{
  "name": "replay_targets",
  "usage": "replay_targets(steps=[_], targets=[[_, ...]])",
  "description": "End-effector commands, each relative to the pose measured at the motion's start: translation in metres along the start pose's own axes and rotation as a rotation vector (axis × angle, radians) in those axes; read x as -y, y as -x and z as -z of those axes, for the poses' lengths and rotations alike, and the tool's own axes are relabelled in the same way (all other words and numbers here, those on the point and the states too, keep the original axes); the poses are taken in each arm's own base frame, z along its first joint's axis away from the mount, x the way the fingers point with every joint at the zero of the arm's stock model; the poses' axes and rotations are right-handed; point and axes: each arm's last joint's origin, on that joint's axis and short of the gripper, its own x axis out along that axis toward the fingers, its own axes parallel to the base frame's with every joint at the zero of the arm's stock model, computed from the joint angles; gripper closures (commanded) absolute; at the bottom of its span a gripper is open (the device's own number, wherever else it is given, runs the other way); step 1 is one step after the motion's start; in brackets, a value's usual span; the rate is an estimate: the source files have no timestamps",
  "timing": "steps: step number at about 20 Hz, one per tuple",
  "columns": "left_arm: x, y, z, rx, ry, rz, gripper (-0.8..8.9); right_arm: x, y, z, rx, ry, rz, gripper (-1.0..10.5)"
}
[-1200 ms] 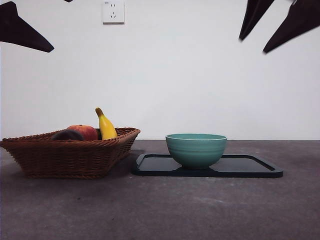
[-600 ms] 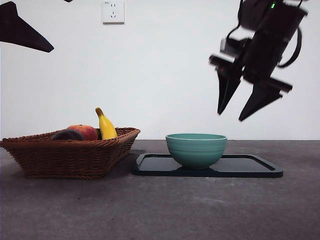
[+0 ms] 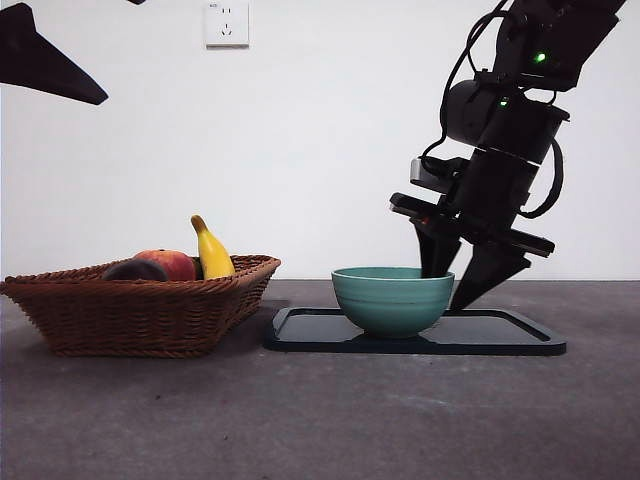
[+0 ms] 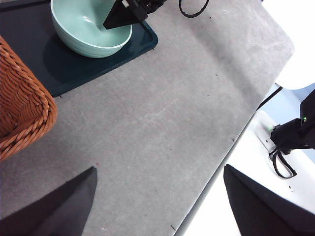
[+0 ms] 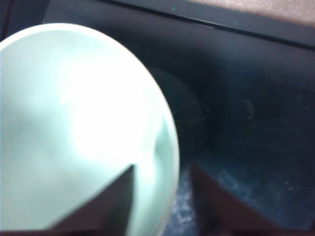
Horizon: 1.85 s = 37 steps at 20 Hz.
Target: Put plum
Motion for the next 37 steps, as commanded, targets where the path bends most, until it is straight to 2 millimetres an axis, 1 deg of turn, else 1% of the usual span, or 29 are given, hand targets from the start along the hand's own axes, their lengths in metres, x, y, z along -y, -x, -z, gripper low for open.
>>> replay_targets(steps=[1,4,6,9,12,15,18,19,20,22,23,25,28,32,37], targets=[[0.001,0.001,-0.005,0.014,-0.033,0.005,4.09,-0.003,-0.001,-0.008,0.034,0.025,0.004,9.4],[0.001,0.001,-0.005,0.014,-0.033,0.005,4.09,-0.004,0.001,-0.01,0.048,0.026,0.002,9.4],[0.001,0.001,-0.005,0.014,-0.033,0.005,4.09,-0.006,0.008,-0.015,0.07,0.031,-0.002,9.4],[0.001,0.001,-0.005,0.014,-0.033,0.005,4.09,-0.015,0.033,-0.024,0.12,0.046,-0.012,9.4],[0.001,0.001,-0.005,0.015,-0.034,0.005,4.09,-0.028,0.072,-0.028,0.147,0.08,-0.02,9.4],[0.001,0.001,-0.005,0.02,-0.039,0.005,4.09,-0.044,0.109,-0.016,0.144,0.13,-0.058,9.4],[0.001,0.001,-0.005,0.017,-0.037,0.005,4.09,-0.062,0.145,0.005,0.161,0.184,-0.077,9.4],[0.001,0.001,-0.005,0.017,-0.037,0.005,4.09,-0.066,0.153,0.013,0.172,0.198,-0.084,9.4],[0.001,0.001,-0.005,0.017,-0.037,0.005,4.09,-0.071,0.163,0.025,0.181,0.215,-0.095,9.4],[0.001,0.001,-0.005,0.017,-0.037,0.005,4.09,-0.076,0.172,0.045,0.187,0.243,-0.113,9.4],[0.001,0.001,-0.005,0.017,-0.037,0.005,4.09,-0.077,0.173,0.054,0.185,0.253,-0.118,9.4],[0.001,0.001,-0.005,0.017,-0.037,0.005,4.09,-0.078,0.169,0.071,0.17,0.271,-0.129,9.4],[0.001,0.001,-0.005,0.016,-0.036,0.005,4.09,-0.078,0.146,0.088,0.114,0.28,-0.137,9.4],[0.001,0.001,-0.005,0.015,-0.034,0.005,4.09,-0.078,0.113,0.106,0.093,0.276,-0.153,9.4],[0.001,0.001,-0.005,0.016,-0.035,0.005,4.09,-0.072,0.083,0.122,0.042,0.265,-0.123,9.4]])
